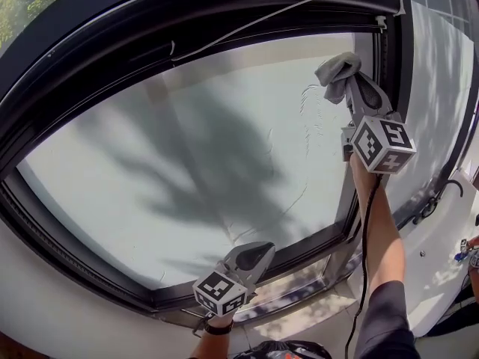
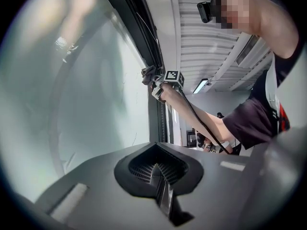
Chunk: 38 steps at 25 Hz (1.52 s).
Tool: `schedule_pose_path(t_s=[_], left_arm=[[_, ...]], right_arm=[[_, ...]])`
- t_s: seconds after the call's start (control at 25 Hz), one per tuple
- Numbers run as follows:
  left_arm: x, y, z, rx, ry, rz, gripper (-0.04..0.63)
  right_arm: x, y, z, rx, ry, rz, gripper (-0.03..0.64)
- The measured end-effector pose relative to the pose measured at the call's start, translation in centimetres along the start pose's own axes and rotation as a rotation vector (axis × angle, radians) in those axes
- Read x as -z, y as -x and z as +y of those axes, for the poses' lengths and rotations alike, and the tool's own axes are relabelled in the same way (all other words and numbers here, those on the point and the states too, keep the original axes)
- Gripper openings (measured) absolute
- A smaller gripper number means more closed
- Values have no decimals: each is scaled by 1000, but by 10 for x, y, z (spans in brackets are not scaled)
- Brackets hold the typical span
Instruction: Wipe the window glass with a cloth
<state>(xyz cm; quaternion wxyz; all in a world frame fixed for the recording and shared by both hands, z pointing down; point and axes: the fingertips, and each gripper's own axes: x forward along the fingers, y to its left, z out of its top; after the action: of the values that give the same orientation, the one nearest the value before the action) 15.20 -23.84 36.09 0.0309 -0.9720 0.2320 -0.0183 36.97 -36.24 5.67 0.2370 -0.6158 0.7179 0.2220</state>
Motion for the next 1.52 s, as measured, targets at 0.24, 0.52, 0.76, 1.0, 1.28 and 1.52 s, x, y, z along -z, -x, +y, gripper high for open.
schedule_pose_path(t_s=[0.24,0.52,0.76,1.0,1.28,1.52], left_arm=[[0,11,4,-33,-3,-4,1],[6,77,33,-248,10,-16,1],[14,187,50,-472,34,-10,1],[29,327,48,-756,89,-35,1],[34,413,36,-886,102,-63,1],[33,423,39,-852,102,-85,1]], right_arm=[[-5,1,49,-104,-1,-24,14],[-26,9,255,-516,-118,-119,14],[-17,29,414,-755,-272,-99,14],[-12,59,579,-954,-377,-62,14],[-3,70,682,-1000,-395,-15,14],[-4,73,699,-988,-328,-6,14]])
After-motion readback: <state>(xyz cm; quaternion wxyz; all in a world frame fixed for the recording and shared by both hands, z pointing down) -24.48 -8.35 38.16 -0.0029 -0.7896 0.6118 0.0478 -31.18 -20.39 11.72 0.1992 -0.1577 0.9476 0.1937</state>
